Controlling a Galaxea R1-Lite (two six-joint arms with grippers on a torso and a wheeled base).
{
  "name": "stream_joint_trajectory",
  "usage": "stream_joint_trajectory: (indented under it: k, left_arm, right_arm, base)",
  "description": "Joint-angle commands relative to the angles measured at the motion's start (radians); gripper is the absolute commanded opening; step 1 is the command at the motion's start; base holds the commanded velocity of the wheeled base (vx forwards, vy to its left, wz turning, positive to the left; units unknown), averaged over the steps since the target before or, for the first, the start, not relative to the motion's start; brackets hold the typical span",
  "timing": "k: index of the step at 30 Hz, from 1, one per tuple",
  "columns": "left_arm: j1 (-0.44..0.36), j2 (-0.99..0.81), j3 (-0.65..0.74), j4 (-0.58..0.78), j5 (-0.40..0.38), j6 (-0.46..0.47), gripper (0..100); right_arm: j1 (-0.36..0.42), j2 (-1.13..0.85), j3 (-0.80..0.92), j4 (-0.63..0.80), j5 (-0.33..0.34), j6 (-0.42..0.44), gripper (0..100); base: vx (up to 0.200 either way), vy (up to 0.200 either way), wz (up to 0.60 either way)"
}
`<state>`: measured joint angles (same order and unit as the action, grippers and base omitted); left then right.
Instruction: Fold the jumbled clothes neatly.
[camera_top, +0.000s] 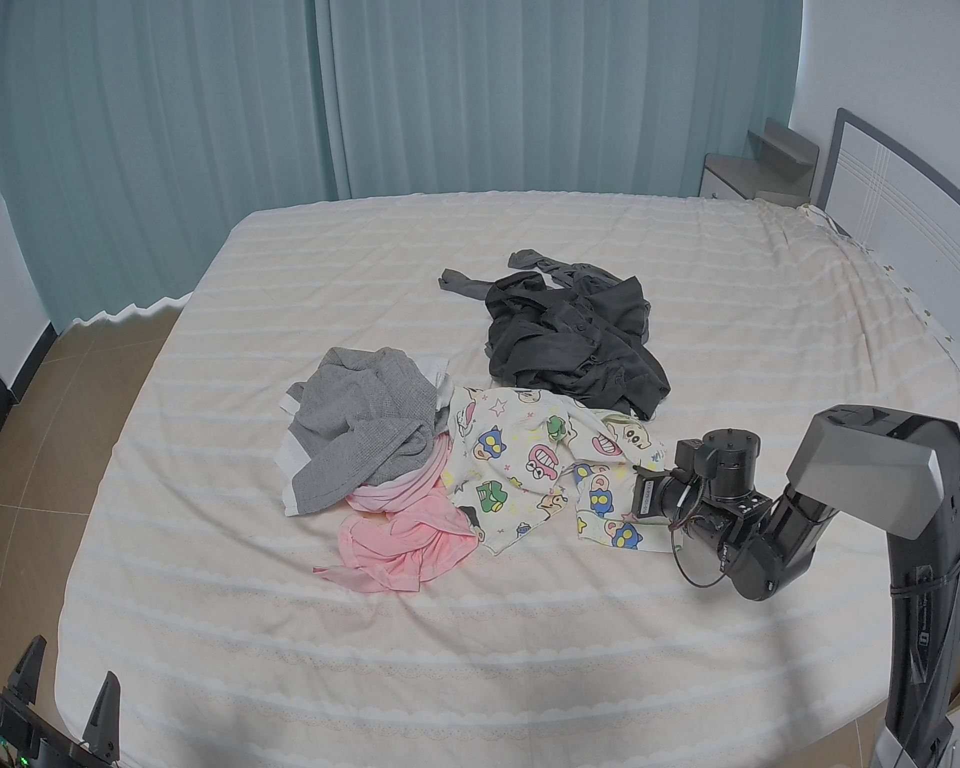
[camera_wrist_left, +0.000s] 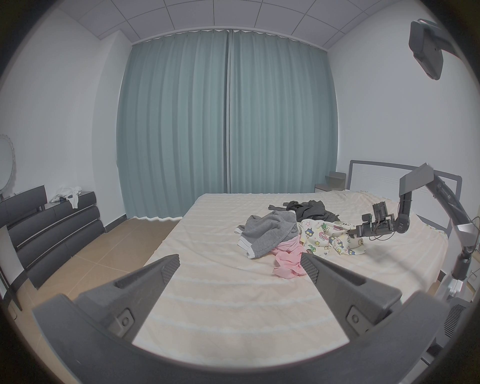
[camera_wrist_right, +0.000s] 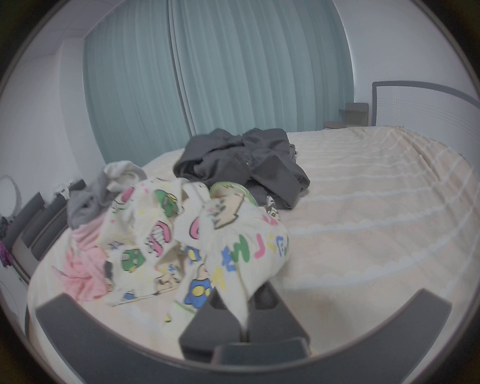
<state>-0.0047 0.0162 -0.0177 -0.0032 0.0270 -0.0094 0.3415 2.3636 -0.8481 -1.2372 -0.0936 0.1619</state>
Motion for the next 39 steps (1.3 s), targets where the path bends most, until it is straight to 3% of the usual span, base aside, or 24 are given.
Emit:
stream_joint_trajectory:
  k: [1, 6, 16, 22, 30, 32, 34, 35, 36, 39]
  left_arm:
    - [0.000, -0.015, 0.015, 0.000, -0.001, 0.006, 100]
    - [0.000, -0.015, 0.015, 0.000, -0.001, 0.009, 100]
    - [0.000, -0.015, 0.015, -0.003, -0.027, 0.046, 100]
    - [0.000, -0.016, 0.016, -0.004, -0.076, 0.097, 100]
    - [0.000, -0.016, 0.015, -0.011, -0.113, 0.097, 100]
    - [-0.005, 0.001, -0.093, -0.074, -0.127, 0.012, 100]
    - [-0.023, 0.116, -0.317, -0.133, -0.157, -0.175, 100]
    - [-0.023, 0.116, -0.317, -0.133, -0.157, -0.175, 100]
    - [-0.034, 0.243, -0.433, -0.123, -0.246, -0.193, 100]
    - [-0.046, 0.350, -0.470, -0.107, -0.380, -0.143, 100]
  right_arm:
    - [0.013, -0.219, 0.172, -0.057, 0.071, 0.059, 0]
    - [0.013, -0.351, 0.265, -0.051, 0.149, 0.082, 0]
    - [0.079, -0.541, 0.296, -0.038, 0.166, 0.103, 0]
    - [0.151, -0.699, 0.274, 0.087, 0.166, 0.103, 0]
    - [0.257, -0.856, 0.202, 0.246, 0.164, 0.103, 0]
    - [0.269, -0.874, 0.173, 0.274, 0.164, 0.105, 0]
    - [0.281, -0.894, 0.150, 0.294, 0.163, 0.103, 0]
    - [0.281, -0.894, 0.150, 0.294, 0.163, 0.103, 0]
    - [0.315, -0.911, 0.121, 0.311, 0.160, 0.103, 0]
    - [0.355, -0.923, 0.095, 0.331, 0.155, 0.103, 0]
  base:
    - [0.000, 0.000, 0.00]
    - [0.000, 0.000, 0.00]
    - [0.000, 0.000, 0.00]
    - [0.000, 0.000, 0.00]
    - [0.000, 0.000, 0.00]
    - [0.000, 0.000, 0.00]
    - [0.000, 0.000, 0.00]
    - [0.000, 0.000, 0.00]
    - [0.000, 0.000, 0.00]
    - [0.000, 0.000, 0.00]
